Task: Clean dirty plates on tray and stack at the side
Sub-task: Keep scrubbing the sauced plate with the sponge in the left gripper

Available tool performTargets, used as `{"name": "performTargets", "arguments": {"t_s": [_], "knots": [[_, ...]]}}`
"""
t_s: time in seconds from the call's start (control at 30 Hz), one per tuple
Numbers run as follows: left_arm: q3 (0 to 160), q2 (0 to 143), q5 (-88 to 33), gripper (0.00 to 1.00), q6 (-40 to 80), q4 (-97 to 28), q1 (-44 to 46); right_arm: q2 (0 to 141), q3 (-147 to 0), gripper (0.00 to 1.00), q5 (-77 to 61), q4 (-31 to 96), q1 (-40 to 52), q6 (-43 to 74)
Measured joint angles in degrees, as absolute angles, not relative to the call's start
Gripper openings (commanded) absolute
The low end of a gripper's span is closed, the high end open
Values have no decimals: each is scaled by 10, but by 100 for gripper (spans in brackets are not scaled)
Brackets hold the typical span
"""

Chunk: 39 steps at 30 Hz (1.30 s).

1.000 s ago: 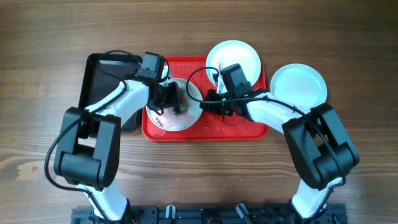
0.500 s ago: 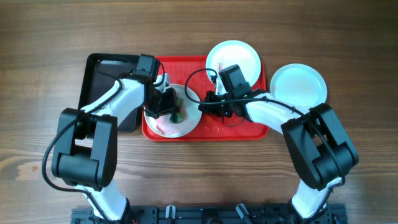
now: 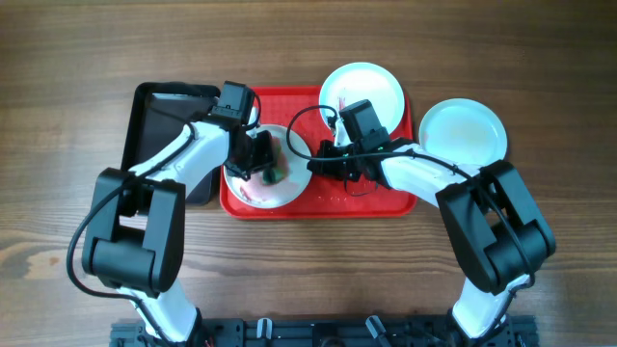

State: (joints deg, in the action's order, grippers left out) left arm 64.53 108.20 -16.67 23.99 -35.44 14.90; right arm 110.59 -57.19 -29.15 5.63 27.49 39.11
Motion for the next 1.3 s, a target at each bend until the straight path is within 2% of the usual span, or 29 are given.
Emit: {"name": "performTargets", "arguments": {"t_s": [0.27,0.57,0.9,1.1,1.3], "knots": [[639,1083,-240,4,178,-349,137,1106,-572,4,-292,58,275,391],[639,1084,-171,4,226,-323,150,1106,-572,4,-292,56,274,392],[643,1084,-218,4,175,-355,140,1106,-572,4,-294,58,274,391],[637,1085,-230,4,157,-314,139,1106,-572,4,-294,59,273,392],[636,1085,-179,4,202,-294,145,1106,-572,4,-294,57,272,392]]}}
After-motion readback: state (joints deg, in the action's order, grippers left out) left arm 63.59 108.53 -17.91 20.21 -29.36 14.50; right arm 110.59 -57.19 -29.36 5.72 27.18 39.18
